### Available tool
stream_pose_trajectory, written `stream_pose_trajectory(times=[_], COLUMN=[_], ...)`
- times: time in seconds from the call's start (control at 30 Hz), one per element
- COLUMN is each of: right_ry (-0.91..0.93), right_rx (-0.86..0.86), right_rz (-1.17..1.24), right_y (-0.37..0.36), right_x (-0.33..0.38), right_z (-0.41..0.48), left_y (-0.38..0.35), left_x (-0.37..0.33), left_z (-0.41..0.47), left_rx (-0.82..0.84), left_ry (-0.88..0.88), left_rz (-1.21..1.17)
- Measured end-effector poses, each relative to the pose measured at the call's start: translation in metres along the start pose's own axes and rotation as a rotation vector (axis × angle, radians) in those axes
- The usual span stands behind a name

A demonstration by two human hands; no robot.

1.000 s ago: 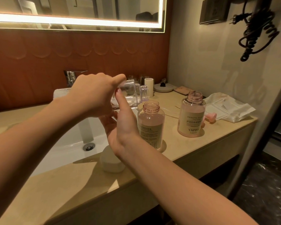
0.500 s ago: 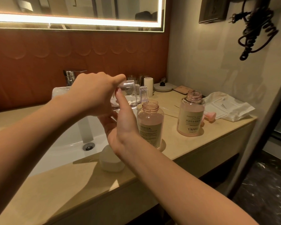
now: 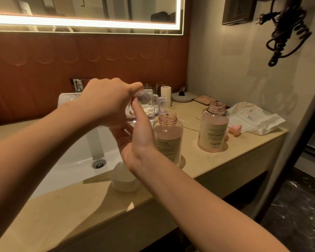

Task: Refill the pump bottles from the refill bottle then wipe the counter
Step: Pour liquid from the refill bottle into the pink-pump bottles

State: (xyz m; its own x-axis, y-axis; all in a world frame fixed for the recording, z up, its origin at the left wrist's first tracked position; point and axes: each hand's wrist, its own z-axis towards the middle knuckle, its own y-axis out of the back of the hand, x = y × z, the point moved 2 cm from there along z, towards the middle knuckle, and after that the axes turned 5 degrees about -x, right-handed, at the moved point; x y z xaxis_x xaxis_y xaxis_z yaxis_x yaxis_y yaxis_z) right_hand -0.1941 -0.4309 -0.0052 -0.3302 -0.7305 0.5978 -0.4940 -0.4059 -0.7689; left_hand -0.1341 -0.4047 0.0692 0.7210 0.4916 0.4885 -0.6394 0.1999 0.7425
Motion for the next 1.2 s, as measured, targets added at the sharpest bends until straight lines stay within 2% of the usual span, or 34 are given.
stream_pose_trajectory(times=[1.2], right_ry=[-0.024], right_rx=[0.018], right_rz=[0.028], right_y=[0.0023], right_x=[-0.0001], right_z=[0.0024], left_y=[0.0001], left_x=[0.0018], left_z=[0.0010], left_rx=[0.025], left_ry=[0.003], left_rz=[0.034])
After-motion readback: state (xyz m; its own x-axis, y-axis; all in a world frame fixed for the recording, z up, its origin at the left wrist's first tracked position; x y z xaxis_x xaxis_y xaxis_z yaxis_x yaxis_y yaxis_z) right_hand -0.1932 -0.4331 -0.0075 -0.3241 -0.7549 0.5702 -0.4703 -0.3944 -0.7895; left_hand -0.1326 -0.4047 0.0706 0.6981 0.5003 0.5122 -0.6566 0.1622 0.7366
